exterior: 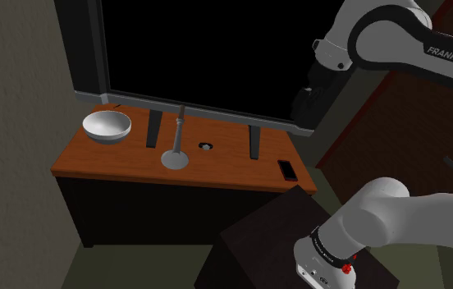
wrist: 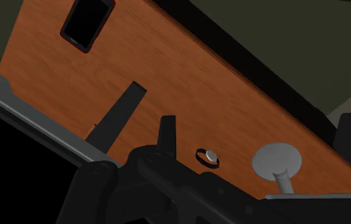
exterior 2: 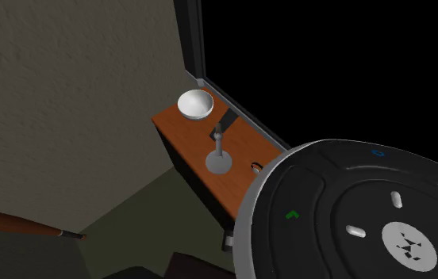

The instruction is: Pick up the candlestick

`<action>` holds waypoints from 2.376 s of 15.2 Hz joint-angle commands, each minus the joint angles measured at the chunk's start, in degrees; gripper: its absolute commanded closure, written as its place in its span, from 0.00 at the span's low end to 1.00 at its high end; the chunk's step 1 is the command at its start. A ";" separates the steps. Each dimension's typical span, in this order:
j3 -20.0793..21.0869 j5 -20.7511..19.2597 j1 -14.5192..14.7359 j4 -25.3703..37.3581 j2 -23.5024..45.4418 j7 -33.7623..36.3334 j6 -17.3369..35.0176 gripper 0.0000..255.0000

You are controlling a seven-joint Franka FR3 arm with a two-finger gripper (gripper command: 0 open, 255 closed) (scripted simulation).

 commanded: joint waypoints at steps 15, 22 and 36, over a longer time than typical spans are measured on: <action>7.45 0.87 1.16 -0.47 21.90 8.67 28.90 0.00; 11.48 -3.54 0.28 5.55 36.10 14.85 39.97 0.00; 12.85 -20.26 3.28 25.26 62.55 29.43 49.65 0.00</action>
